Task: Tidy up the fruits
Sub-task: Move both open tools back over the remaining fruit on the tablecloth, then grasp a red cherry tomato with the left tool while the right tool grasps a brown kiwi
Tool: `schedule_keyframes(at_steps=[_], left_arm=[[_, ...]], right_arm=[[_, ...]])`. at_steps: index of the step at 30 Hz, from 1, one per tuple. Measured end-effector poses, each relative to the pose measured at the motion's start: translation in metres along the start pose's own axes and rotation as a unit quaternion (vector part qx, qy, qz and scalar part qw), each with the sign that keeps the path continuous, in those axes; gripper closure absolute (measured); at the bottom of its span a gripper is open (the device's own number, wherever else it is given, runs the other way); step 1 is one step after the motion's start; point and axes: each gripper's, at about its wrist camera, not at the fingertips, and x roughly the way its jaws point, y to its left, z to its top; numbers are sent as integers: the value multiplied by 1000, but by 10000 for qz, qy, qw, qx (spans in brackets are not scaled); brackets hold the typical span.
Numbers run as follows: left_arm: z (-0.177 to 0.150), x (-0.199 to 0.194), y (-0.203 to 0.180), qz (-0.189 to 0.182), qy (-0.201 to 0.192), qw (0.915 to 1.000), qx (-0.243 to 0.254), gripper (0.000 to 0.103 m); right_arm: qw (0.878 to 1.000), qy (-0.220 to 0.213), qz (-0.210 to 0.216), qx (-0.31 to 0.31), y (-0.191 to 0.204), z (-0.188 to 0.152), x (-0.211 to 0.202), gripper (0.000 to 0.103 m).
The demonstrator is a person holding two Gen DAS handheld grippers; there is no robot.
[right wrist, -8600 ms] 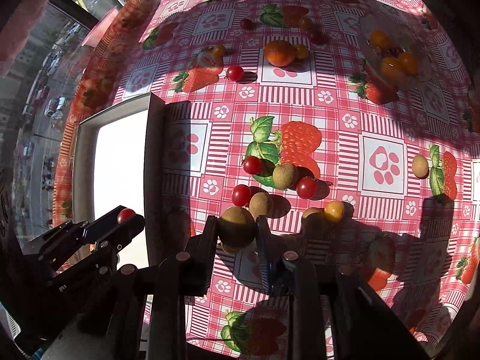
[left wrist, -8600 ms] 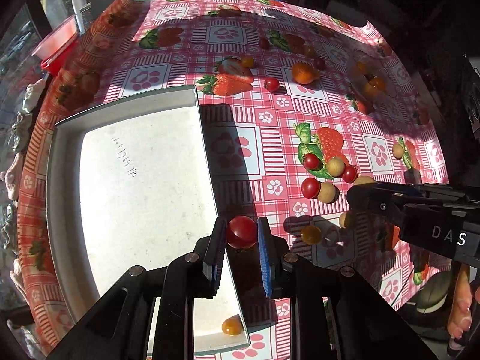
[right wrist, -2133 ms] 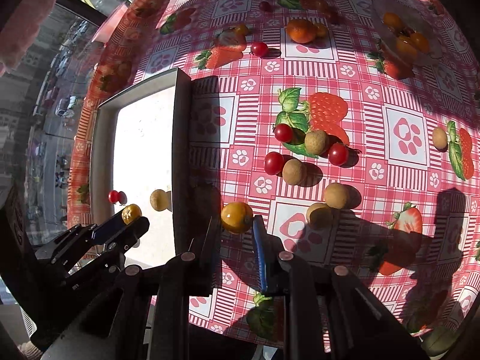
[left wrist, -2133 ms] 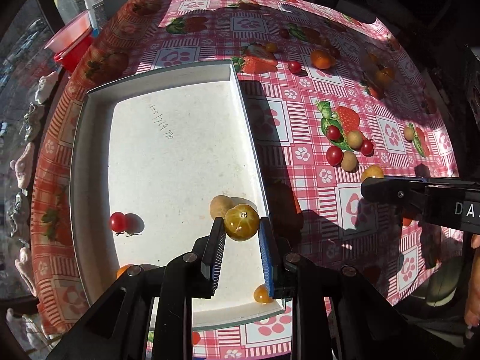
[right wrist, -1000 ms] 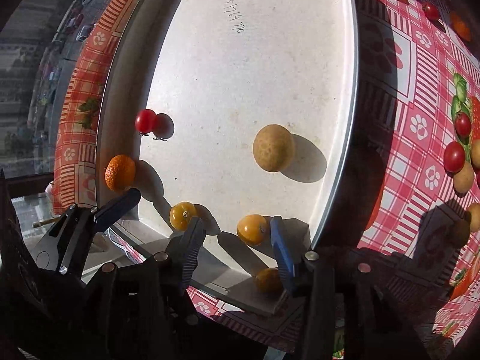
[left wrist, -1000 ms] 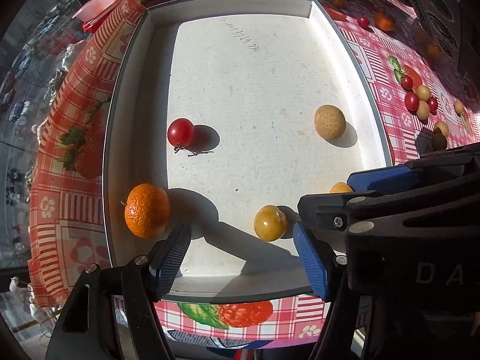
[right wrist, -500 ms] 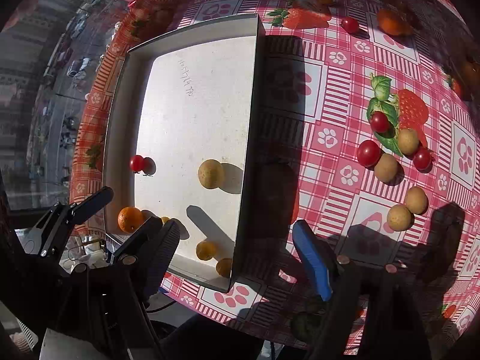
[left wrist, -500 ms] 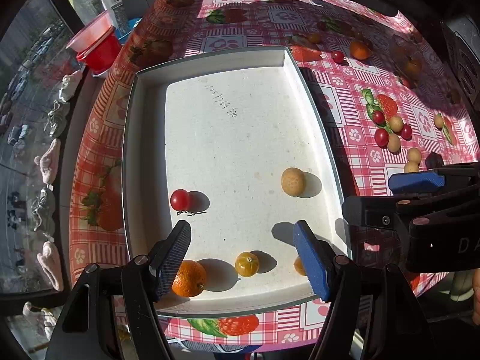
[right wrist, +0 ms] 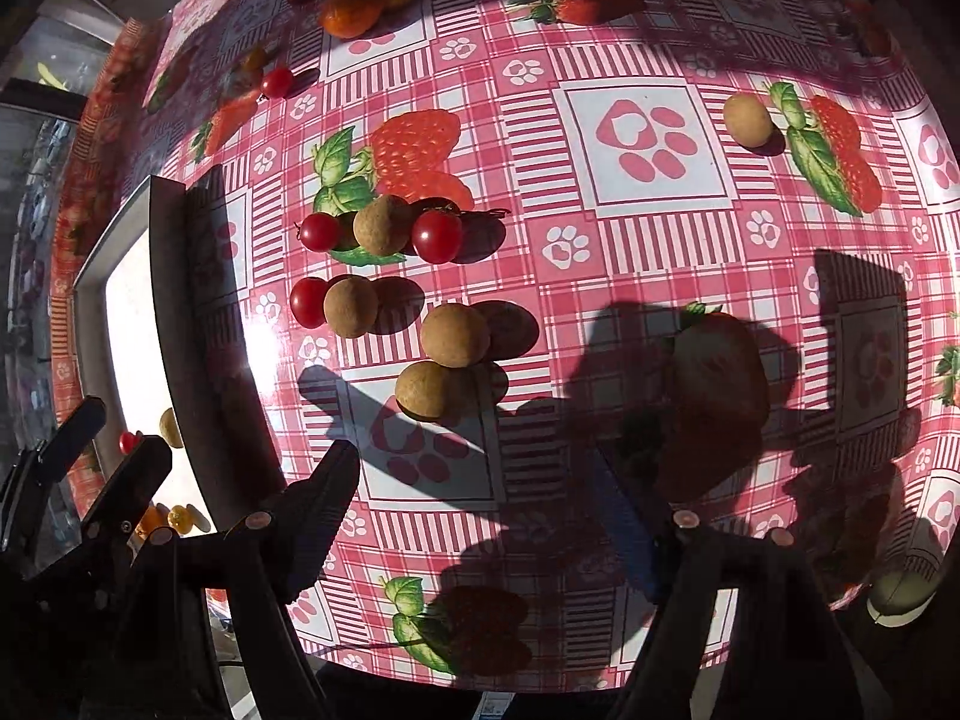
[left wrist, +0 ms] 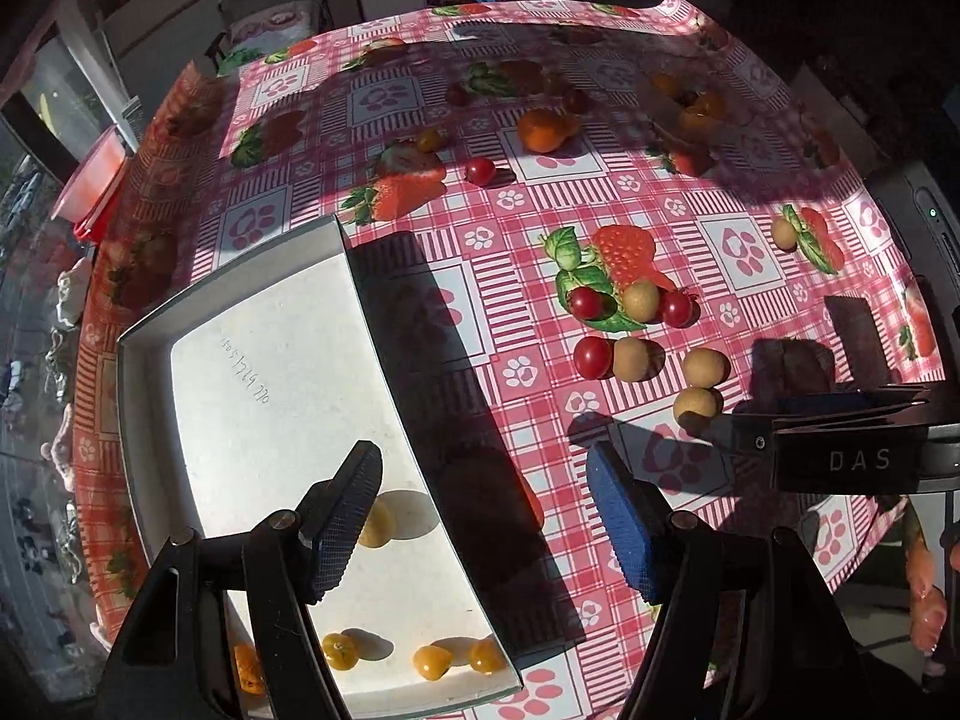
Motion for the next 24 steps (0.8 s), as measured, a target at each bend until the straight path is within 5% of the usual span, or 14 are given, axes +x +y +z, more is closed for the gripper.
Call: schedule_keyframes(at_steps=[14, 20, 24], left_arm=[[26, 65, -25, -116, 413, 9987, 262, 31], [31, 76, -29, -95, 505, 9982, 307, 31], [38, 84, -31, -37, 556, 9979, 325, 31]], right_arm=[[9998, -51, 174, -2, 1, 28, 16, 23], [9992, 64, 394, -59, 6, 40, 27, 45], [9986, 98, 502, -116, 10, 49, 30, 51]])
